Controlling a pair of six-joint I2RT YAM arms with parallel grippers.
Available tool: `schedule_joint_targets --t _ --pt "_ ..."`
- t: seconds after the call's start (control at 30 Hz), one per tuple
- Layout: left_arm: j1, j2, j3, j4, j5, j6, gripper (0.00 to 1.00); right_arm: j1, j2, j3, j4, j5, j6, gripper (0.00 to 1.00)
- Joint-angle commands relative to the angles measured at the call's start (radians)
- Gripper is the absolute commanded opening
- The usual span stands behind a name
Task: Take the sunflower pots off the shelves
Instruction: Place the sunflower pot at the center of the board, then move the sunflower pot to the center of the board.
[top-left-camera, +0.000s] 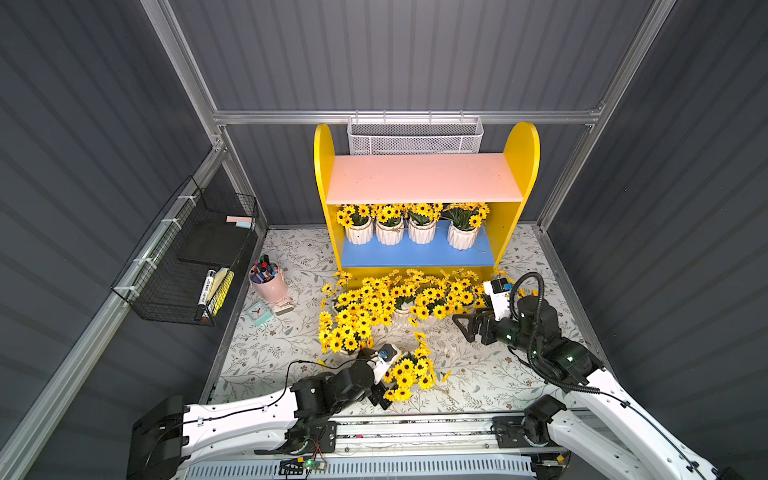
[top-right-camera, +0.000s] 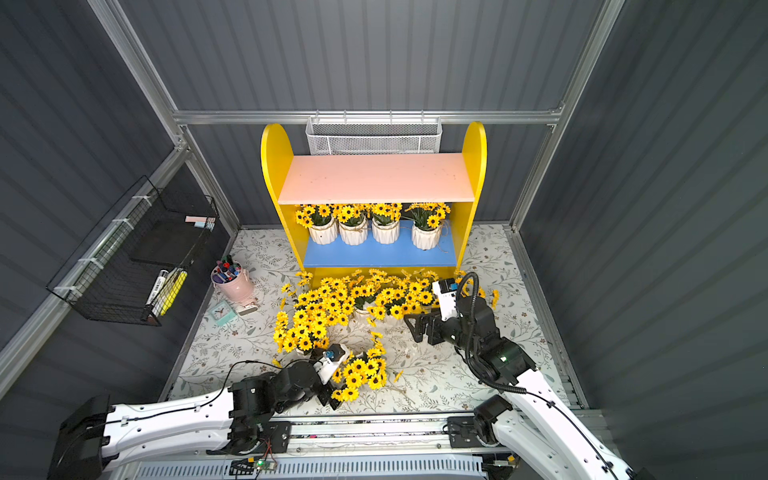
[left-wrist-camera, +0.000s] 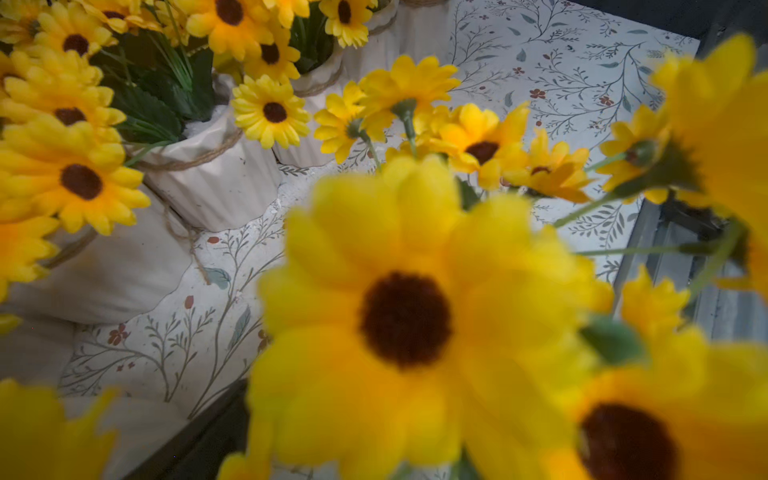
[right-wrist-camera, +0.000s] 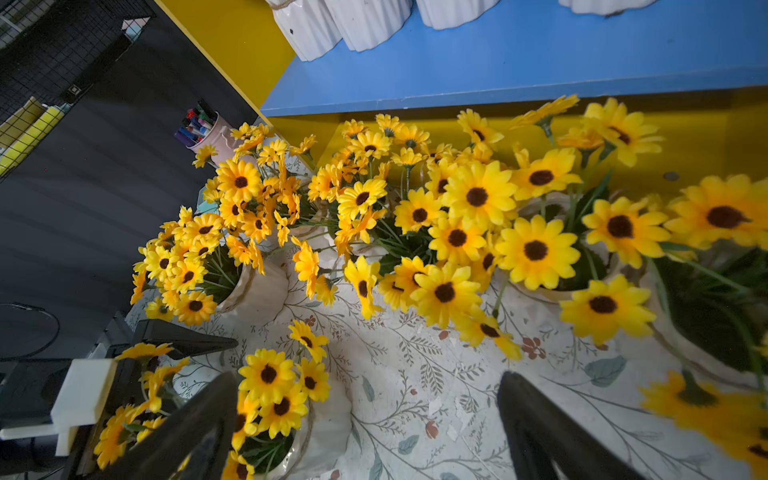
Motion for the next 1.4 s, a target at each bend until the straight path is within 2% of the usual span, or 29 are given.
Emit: schedule_joint_targets --t 0.0,0.13,0.3,0.53,0.63,0.9,1.07,1.23,1.37 --pt "-0.002 0.005 0.032 -0.137 -0.032 -0.052 0.99 0.028 0.017 -0.017 -0.044 -0.003 0.044 0.98" --pt "-0.002 0.036 0.062 -0.219 -0.024 -0.098 1.0 0.074 0.038 -0.053 -0.063 -0.05 0.112 0.95" --pt "-0.002 0.052 0.041 -0.203 -0.038 -0.152 0.99 0.249 0.051 -0.14 -0.033 0.027 0.201 0.93" --pt "-0.002 0.04 0.05 -0.281 -0.12 -0.242 0.99 0.34 0.022 -0.265 0.068 0.039 0.335 0.9" --pt "-0.002 0.061 0.077 -0.32 -0.142 -0.253 0.99 0.394 0.067 -0.292 0.127 0.066 0.372 0.89" --pt "-0.002 0.109 0.121 -0.276 -0.119 -0.199 0.99 0.588 0.286 -0.28 0.316 0.182 0.444 0.92" --pt "-0.002 0.139 0.143 -0.26 -0.108 -0.178 0.99 0.602 0.392 -0.213 0.313 0.254 0.45 0.94" --pt "-0.002 0.134 0.16 -0.262 -0.109 -0.167 0.99 0.603 0.447 -0.198 0.363 0.276 0.491 0.97" --pt "-0.002 0.146 0.168 -0.256 -0.095 -0.154 1.0 0.601 0.454 -0.192 0.362 0.387 0.547 0.99"
